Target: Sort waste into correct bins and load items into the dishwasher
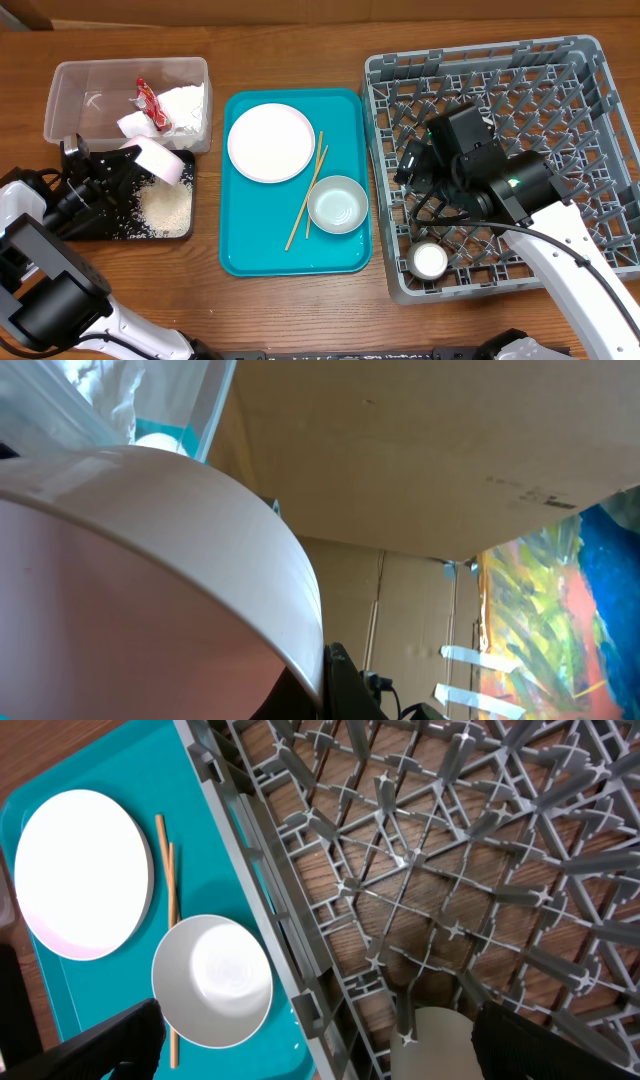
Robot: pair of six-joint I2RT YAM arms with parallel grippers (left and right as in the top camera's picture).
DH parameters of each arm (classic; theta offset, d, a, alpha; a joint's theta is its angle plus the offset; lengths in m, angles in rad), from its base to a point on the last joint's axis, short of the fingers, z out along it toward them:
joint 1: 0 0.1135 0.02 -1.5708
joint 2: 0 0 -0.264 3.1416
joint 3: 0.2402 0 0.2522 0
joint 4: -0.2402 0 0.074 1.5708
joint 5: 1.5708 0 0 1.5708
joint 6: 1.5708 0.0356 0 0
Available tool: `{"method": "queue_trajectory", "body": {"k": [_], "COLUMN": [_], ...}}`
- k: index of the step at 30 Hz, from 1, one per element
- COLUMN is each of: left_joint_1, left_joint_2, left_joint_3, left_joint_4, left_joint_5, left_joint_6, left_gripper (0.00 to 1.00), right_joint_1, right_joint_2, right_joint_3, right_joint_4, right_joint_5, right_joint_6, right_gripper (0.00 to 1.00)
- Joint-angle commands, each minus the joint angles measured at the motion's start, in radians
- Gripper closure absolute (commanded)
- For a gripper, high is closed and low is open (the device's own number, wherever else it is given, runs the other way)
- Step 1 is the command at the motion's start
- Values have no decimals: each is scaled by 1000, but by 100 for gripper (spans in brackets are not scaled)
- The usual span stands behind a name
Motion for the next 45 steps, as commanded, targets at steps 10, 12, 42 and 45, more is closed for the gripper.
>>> {"method": "queue_trajectory", "body": {"k": [10, 12, 42, 45], "left_joint_1": [-8, -9, -1135, -1155], "left_joint_2": [-80, -119, -103, -60], "left_joint_3": [15, 47, 157, 157], "left_joint_4": [-3, -4, -172, -169], "left_joint_5": [-59, -210, -1477, -1500], "left_joint_6": [36, 23, -238, -245], "left_gripper": [96, 96, 96, 96], "right_joint_1": [-7, -7, -7, -7], "right_joint_2": [-2, -2, -2, -2], "right_joint_3": [23, 23, 23, 23], "right_joint_4": [-2, -3, 12, 12], "right_joint_5": [11, 11, 11, 11], "right_joint_6": [-8, -8, -8, -8], "right_gripper": [0, 0, 0, 0]}}
